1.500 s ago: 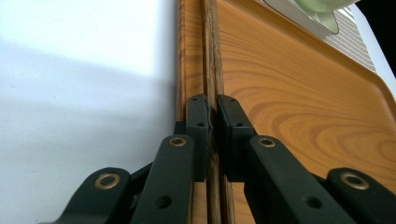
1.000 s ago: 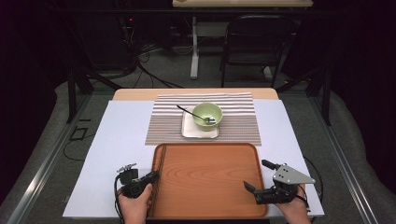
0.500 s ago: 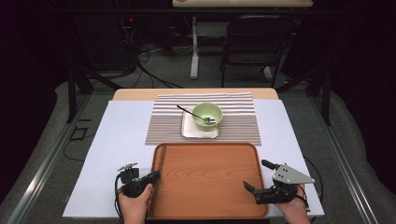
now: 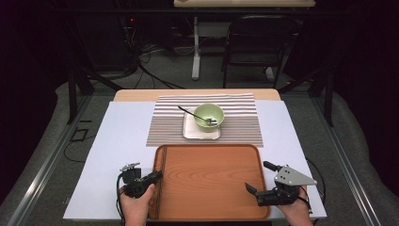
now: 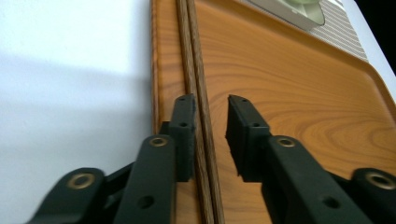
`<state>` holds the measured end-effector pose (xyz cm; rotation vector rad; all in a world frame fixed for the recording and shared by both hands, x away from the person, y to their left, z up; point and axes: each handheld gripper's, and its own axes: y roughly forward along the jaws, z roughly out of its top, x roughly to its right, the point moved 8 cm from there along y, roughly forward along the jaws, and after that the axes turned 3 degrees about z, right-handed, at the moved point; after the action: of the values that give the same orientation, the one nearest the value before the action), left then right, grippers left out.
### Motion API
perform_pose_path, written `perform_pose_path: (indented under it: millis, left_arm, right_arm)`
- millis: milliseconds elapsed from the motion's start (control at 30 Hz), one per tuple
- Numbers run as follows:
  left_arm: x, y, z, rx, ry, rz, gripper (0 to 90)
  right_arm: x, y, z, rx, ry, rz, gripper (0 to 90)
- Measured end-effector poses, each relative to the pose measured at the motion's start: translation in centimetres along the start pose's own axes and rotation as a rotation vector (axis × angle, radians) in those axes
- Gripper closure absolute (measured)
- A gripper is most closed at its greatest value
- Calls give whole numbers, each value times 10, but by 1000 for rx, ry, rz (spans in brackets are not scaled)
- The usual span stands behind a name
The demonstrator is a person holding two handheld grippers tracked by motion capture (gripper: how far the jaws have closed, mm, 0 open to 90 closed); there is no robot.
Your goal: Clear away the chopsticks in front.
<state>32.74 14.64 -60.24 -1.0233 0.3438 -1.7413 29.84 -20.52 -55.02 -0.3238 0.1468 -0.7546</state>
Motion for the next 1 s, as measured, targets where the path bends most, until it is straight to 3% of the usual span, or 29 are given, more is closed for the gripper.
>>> perform_pose_path:
  millis: [267, 467, 667, 1000]
  left_arm:
    - [5, -5, 12, 10, 36, 3, 493]
    - [13, -9, 21, 6, 81, 14, 382]
    - [21, -14, 33, 18, 109, 11, 339]
    - [27, -14, 45, 35, 110, -4, 273]
  right_arm:
    - [0, 0, 0, -1, 2, 0, 16]
    - [0, 0, 0, -1, 2, 0, 16]
    - [0, 0, 0, 0, -1, -1, 16]
    - [0, 0, 0, -3, -5, -2, 16]
